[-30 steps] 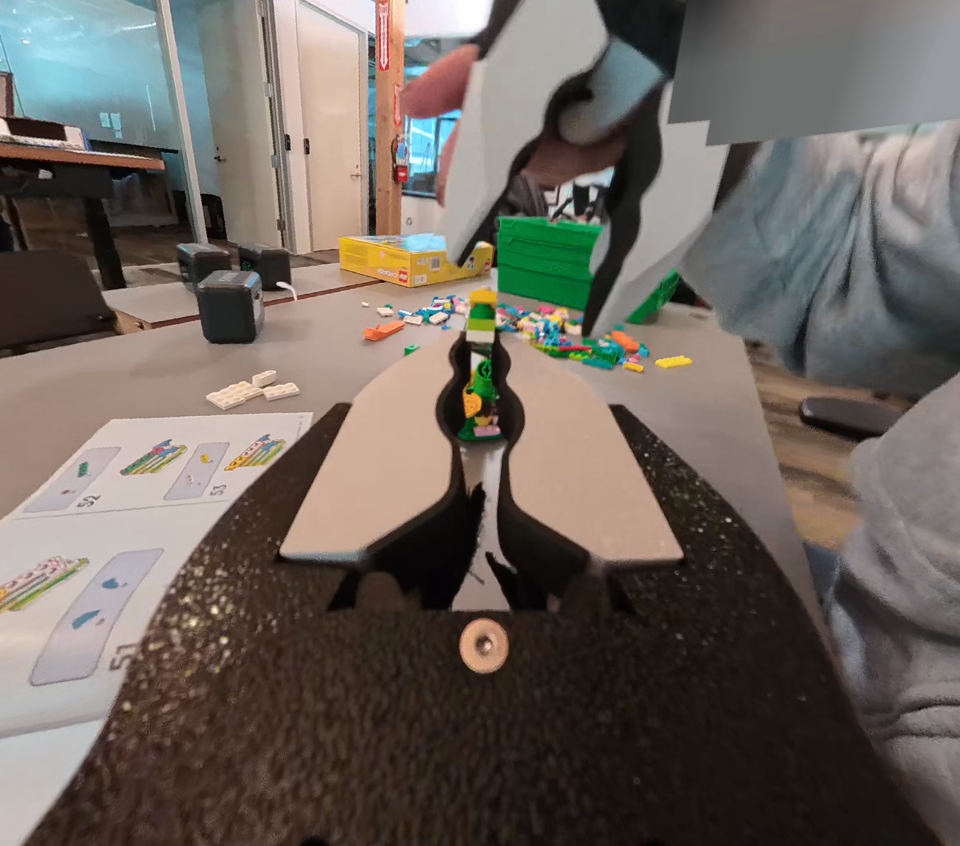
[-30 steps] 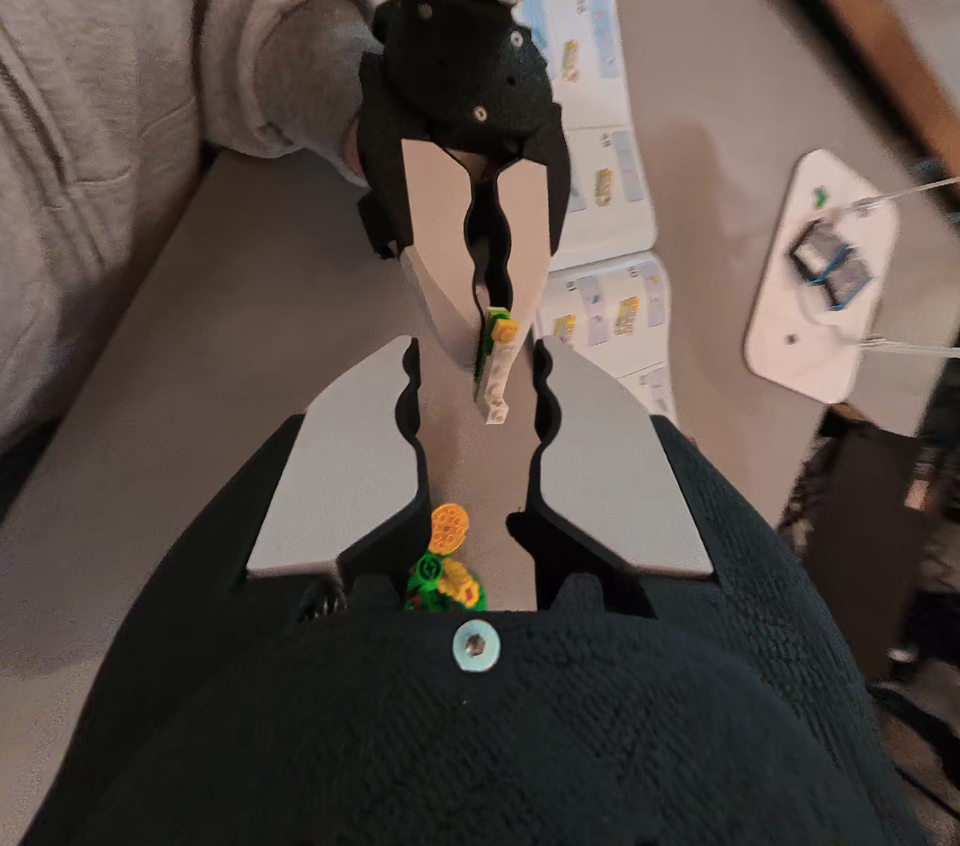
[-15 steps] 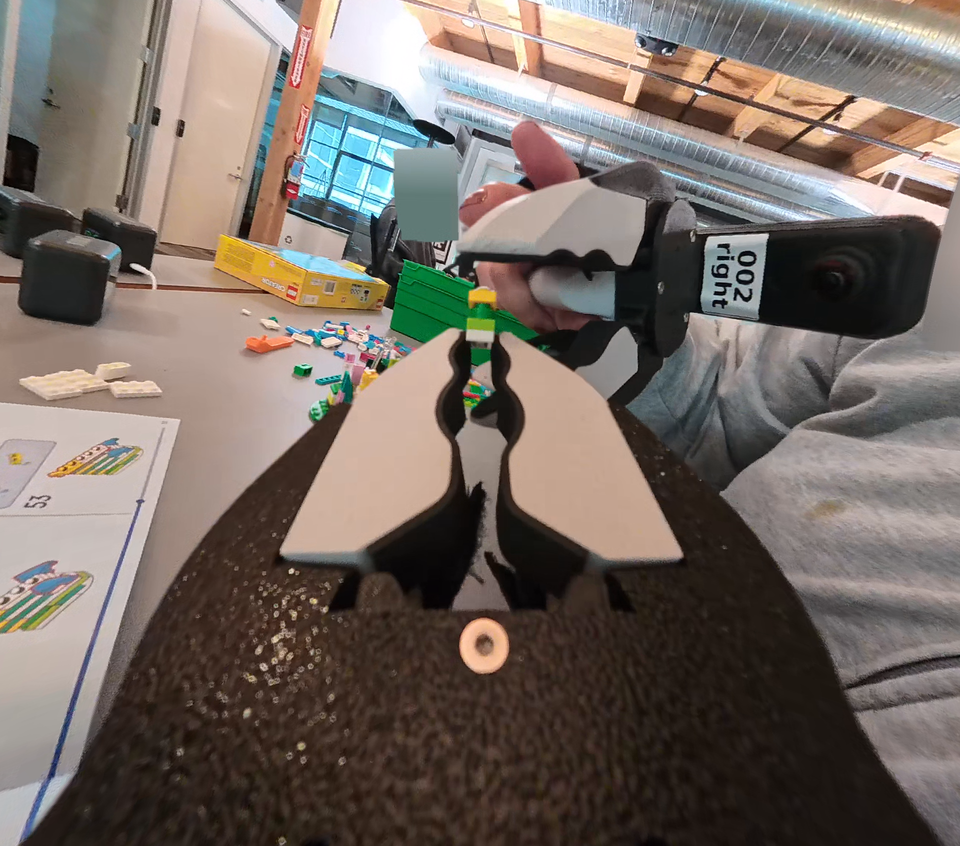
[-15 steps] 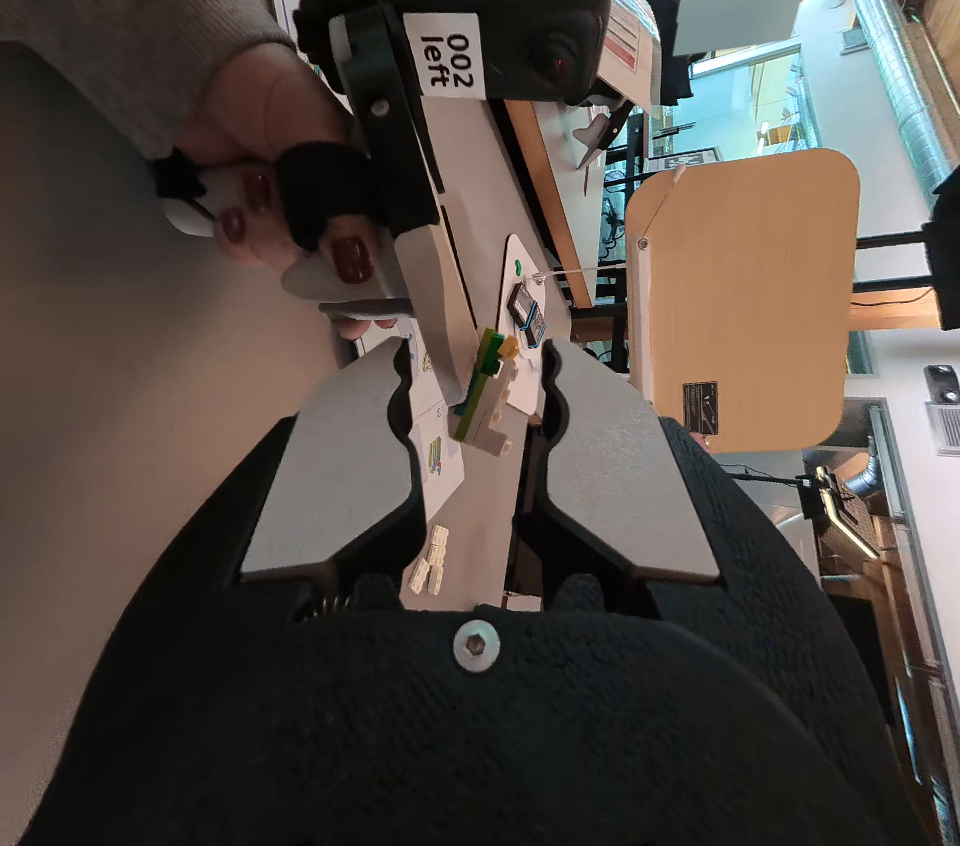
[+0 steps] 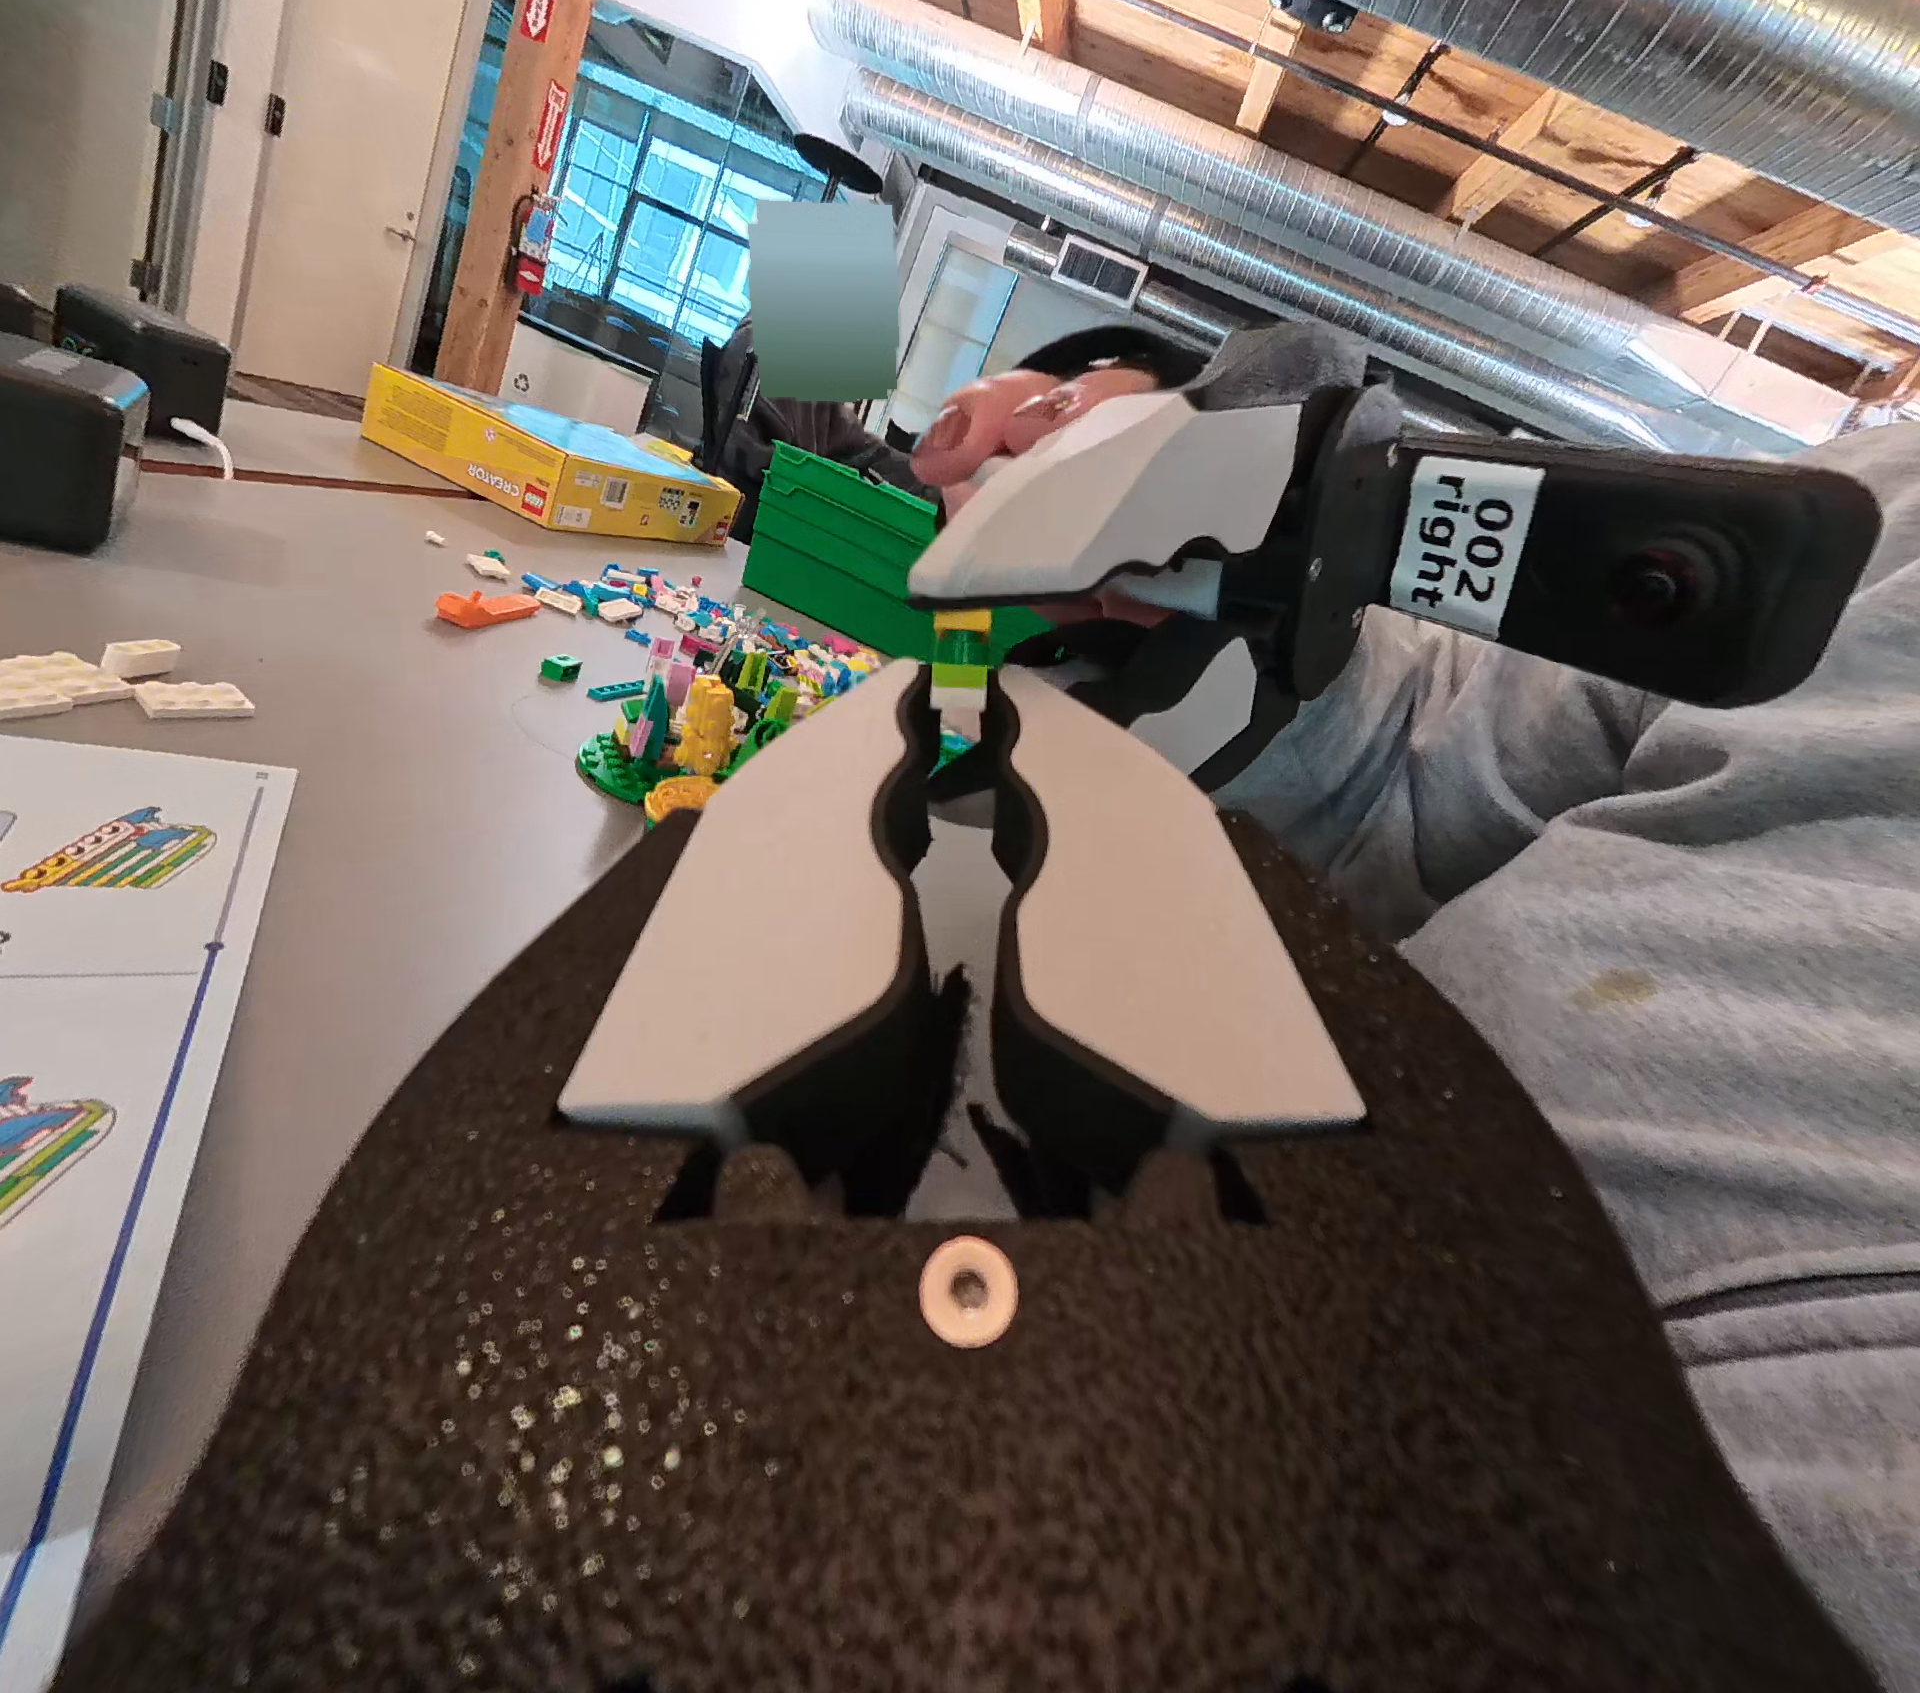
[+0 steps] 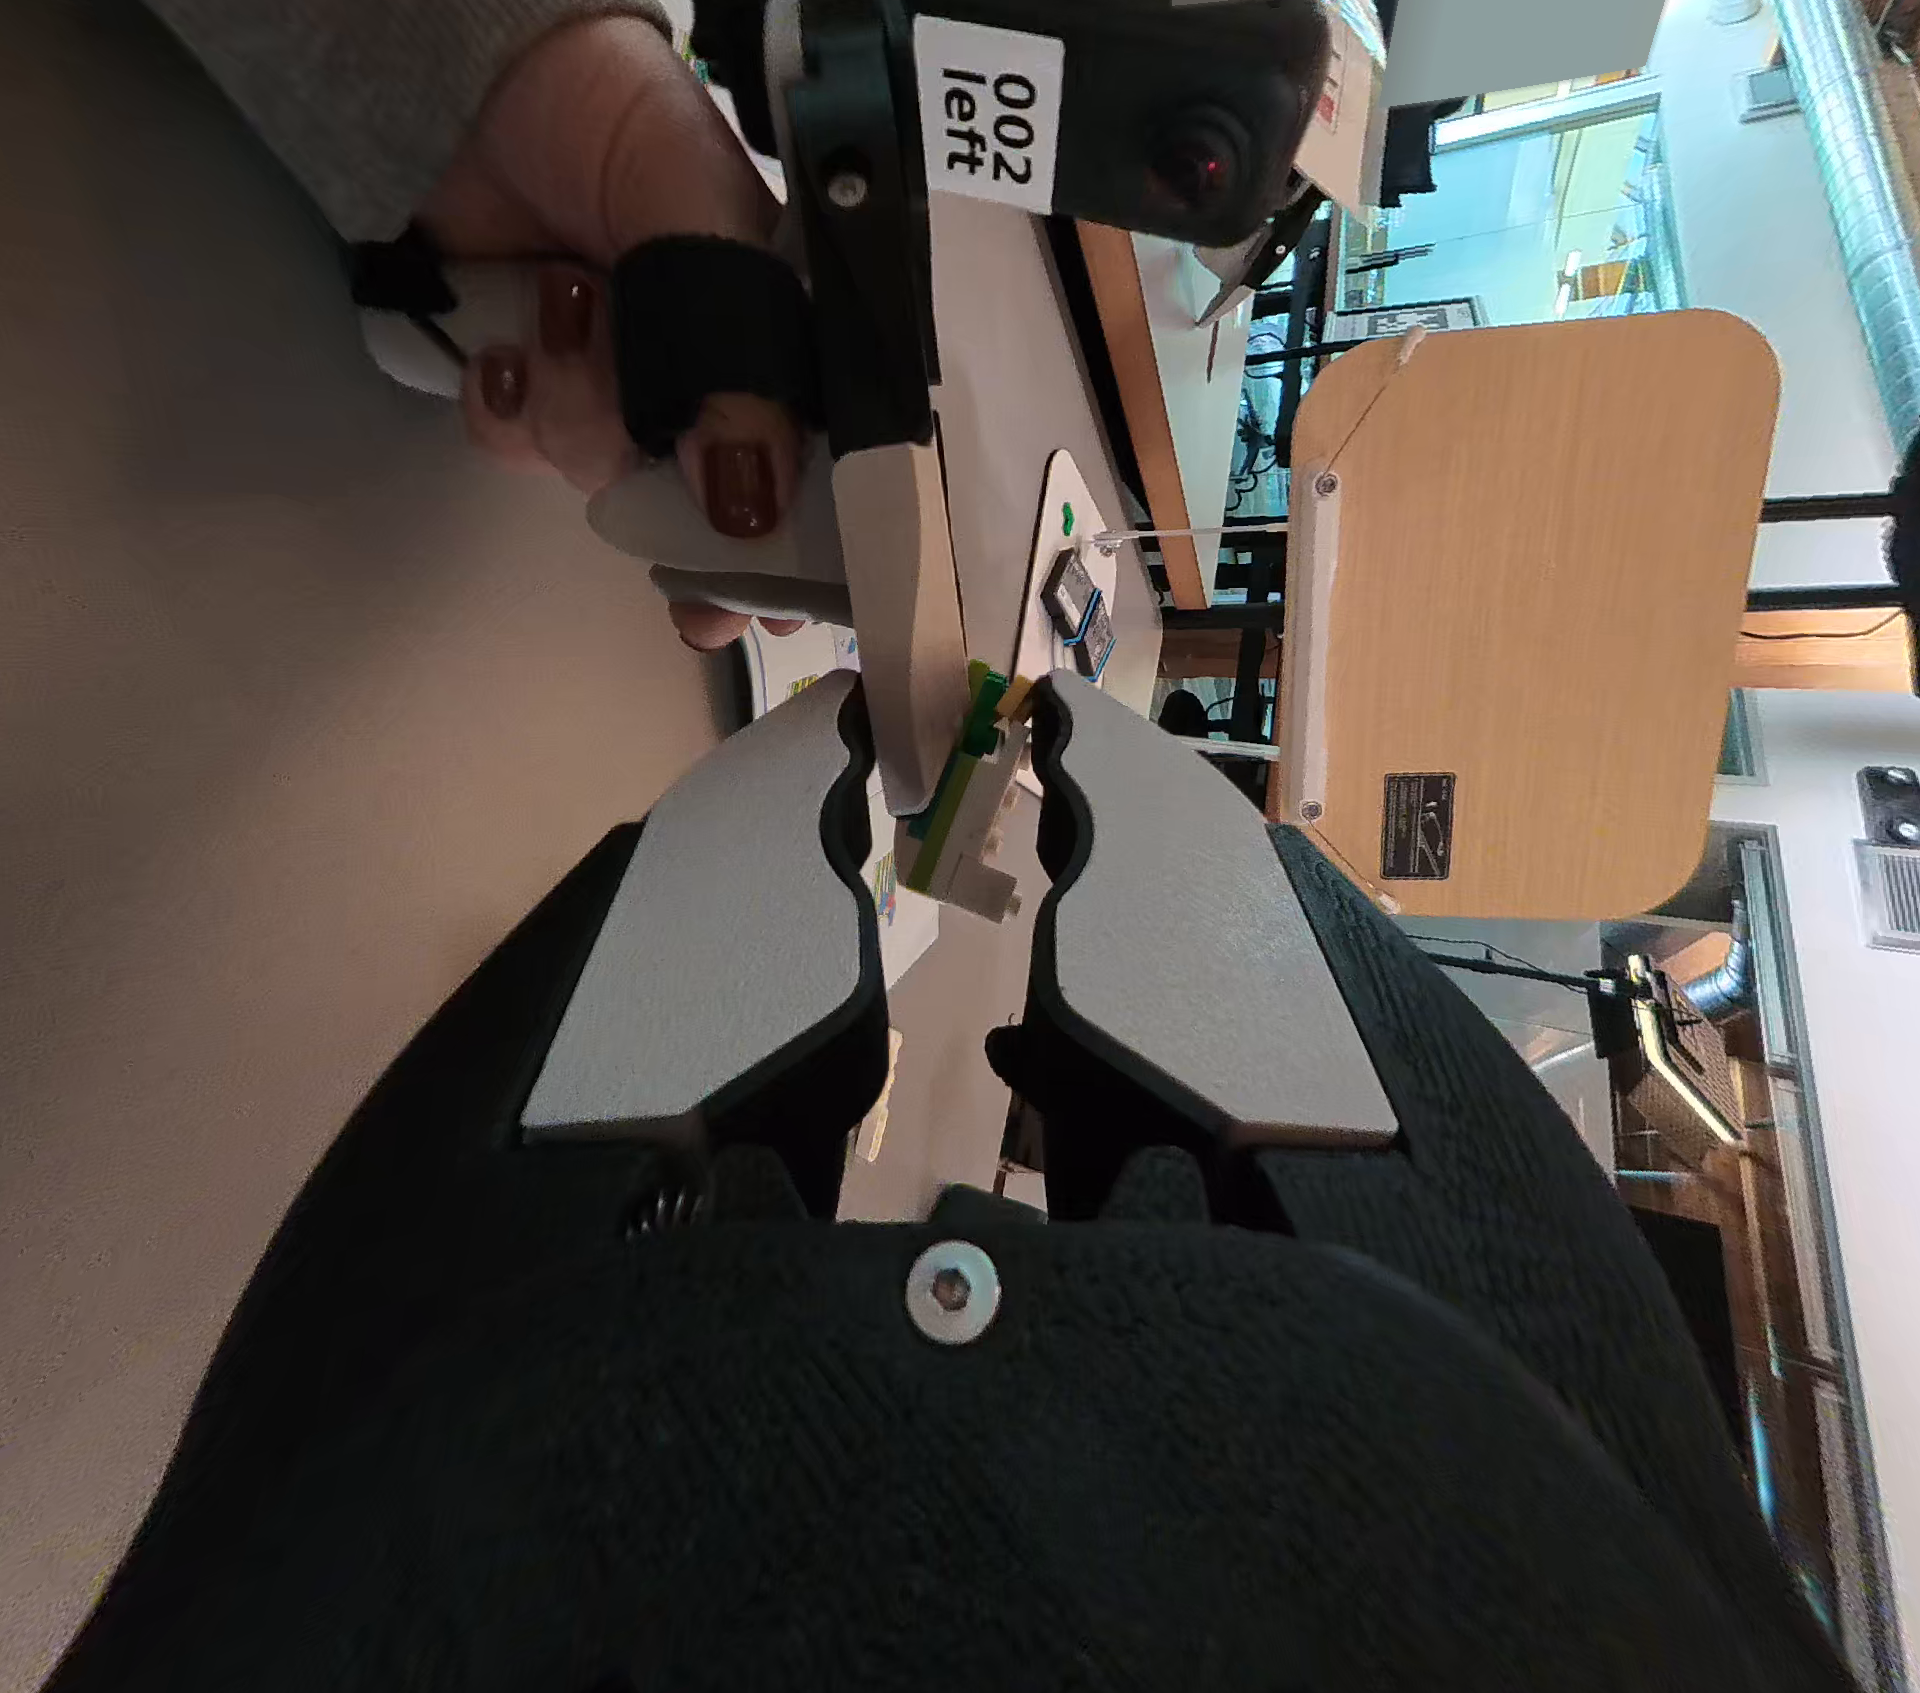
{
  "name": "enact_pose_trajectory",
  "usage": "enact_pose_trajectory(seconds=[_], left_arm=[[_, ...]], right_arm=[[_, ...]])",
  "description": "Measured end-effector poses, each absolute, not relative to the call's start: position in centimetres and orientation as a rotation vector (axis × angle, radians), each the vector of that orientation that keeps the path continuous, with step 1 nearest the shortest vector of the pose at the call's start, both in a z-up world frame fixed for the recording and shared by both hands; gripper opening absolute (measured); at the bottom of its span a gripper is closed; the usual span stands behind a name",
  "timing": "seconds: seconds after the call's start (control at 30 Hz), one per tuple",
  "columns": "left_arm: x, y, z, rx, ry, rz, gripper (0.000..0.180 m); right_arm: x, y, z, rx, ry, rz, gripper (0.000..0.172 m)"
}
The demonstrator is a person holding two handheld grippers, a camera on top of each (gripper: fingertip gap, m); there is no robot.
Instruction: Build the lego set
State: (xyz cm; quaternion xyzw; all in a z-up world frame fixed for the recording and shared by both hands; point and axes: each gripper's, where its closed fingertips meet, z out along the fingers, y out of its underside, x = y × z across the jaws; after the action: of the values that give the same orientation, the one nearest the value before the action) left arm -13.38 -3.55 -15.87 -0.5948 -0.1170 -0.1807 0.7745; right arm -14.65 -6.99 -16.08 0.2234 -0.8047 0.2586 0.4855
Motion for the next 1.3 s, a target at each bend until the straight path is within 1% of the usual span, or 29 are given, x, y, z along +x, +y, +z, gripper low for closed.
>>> enact_pose_trajectory(seconds=[0.3, 0.43, 0.57, 0.63, 0.7, 0.8, 0.9, 1.0, 1.3], left_arm=[[-12.6, -2.9, -16.6, -1.358, -0.227, -0.432, 0.008], [-12.4, -2.9, -16.8, -1.369, -0.228, -0.476, 0.008], [-12.0, -2.9, -16.8, -1.365, -0.22, -0.531, 0.008], [-12.1, -2.9, -16.7, -1.359, -0.219, -0.53, 0.008], [-12.2, -3.0, -16.6, -1.35, -0.227, -0.526, 0.008], [-12.6, -3.1, -16.5, -1.333, -0.244, -0.516, 0.008], [-12.7, -3.2, -16.4, -1.327, -0.248, -0.509, 0.008], [-12.7, -3.2, -16.4, -1.326, -0.247, -0.501, 0.008], [-12.2, -2.8, -15.6, -1.361, -0.2, -0.392, 0.008]], right_arm=[[-14.0, -6.5, -17.0, 0.616, -2.038, 0.558, 0.026], [-13.9, -6.4, -17.2, 0.552, -2.065, 0.605, 0.026], [-13.4, -6.5, -17.2, 0.462, -2.125, 0.734, 0.03], [-13.5, -6.4, -16.9, 0.428, -2.123, 0.759, 0.038], [-13.6, -6.0, -16.6, 0.403, -2.112, 0.754, 0.041], [-14.0, -5.3, -16.4, 0.379, -2.084, 0.698, 0.04], [-14.5, -4.9, -16.4, 0.372, -2.024, 0.607, 0.032], [-14.7, -4.7, -16.5, 0.373, -1.988, 0.546, 0.027], [-14.1, -4.2, -15.6, 0.35, -1.901, 0.468, 0.026]])
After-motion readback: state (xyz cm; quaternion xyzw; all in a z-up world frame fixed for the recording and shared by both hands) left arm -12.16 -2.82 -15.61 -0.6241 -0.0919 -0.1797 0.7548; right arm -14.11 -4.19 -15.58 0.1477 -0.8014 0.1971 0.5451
